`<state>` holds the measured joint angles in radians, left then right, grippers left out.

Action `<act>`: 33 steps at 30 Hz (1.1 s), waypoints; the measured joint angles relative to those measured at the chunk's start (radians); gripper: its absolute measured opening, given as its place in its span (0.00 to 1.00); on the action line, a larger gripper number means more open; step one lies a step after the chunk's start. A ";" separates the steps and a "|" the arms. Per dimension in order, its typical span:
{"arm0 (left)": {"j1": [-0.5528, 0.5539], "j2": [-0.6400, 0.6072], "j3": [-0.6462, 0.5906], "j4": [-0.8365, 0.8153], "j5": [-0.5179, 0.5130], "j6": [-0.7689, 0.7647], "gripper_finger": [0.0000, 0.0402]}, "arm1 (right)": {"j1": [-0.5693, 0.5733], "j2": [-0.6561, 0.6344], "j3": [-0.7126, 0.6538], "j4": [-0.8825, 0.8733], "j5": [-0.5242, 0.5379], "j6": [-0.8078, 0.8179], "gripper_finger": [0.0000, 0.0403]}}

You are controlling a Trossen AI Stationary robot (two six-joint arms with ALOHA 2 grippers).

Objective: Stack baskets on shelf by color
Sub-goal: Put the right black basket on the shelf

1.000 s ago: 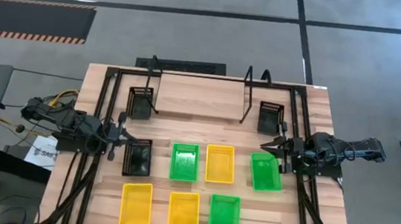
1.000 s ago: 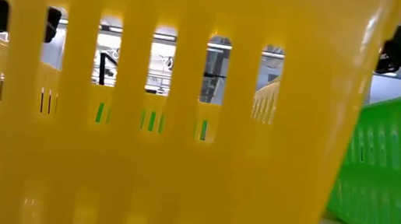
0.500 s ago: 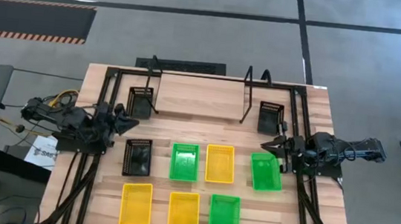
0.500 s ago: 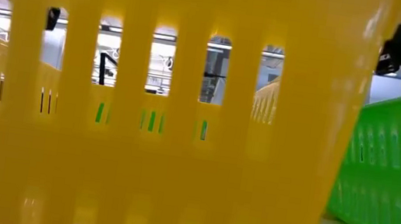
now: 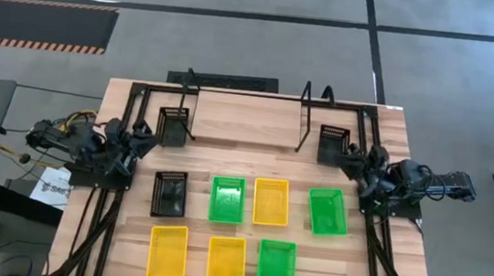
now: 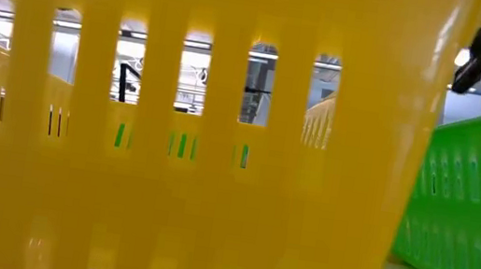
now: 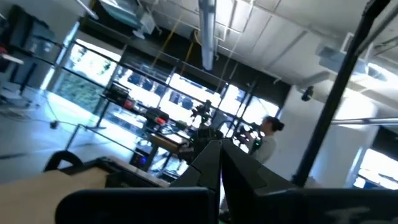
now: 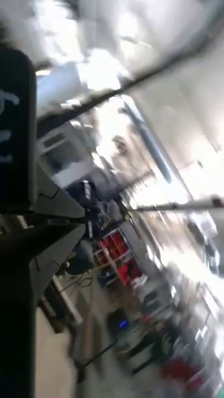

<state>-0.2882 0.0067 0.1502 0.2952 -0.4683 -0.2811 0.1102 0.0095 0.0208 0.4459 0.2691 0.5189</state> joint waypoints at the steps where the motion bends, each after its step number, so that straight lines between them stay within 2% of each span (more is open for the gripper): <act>1: 0.000 0.000 0.008 0.000 -0.013 0.018 0.00 | -0.007 0.005 0.000 0.006 -0.013 0.038 0.13; 4: 0.000 0.000 0.041 0.000 -0.064 0.094 0.00 | -0.021 0.022 0.000 0.111 -0.157 0.030 0.13; 7: 0.000 0.000 0.097 -0.037 -0.126 0.165 0.00 | -0.021 0.052 0.054 0.222 -0.169 -0.066 0.13; 10: 0.000 0.014 0.176 -0.134 -0.208 0.174 0.00 | -0.021 0.096 0.192 0.138 -0.159 -0.206 0.12; 13: 0.000 0.054 0.262 -0.261 -0.292 0.154 0.00 | -0.021 0.182 0.388 -0.143 -0.067 -0.255 0.11; 17: 0.000 0.138 0.385 -0.513 -0.407 0.030 0.00 | -0.021 0.369 0.668 -0.581 0.139 -0.235 0.11; 20: 0.000 0.213 0.466 -0.703 -0.500 -0.109 0.00 | -0.021 0.521 0.869 -0.899 0.291 -0.152 0.11; 24: 0.000 0.306 0.561 -0.906 -0.615 -0.303 0.00 | -0.022 0.704 1.121 -1.309 0.417 0.052 0.11; 27: 0.000 0.365 0.627 -1.039 -0.668 -0.422 0.00 | -0.041 0.820 1.279 -1.611 0.444 0.238 0.11; 31: 0.000 0.427 0.697 -1.205 -0.697 -0.549 0.00 | -0.096 0.948 1.423 -1.981 0.425 0.481 0.11; 33: 0.005 0.446 0.723 -1.284 -0.697 -0.615 0.00 | -0.129 1.001 1.440 -2.016 0.383 0.542 0.11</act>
<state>-0.2830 0.4527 0.8733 -0.9893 -1.1651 -0.8958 -0.0185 1.0109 1.4605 -1.5700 0.6516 1.0611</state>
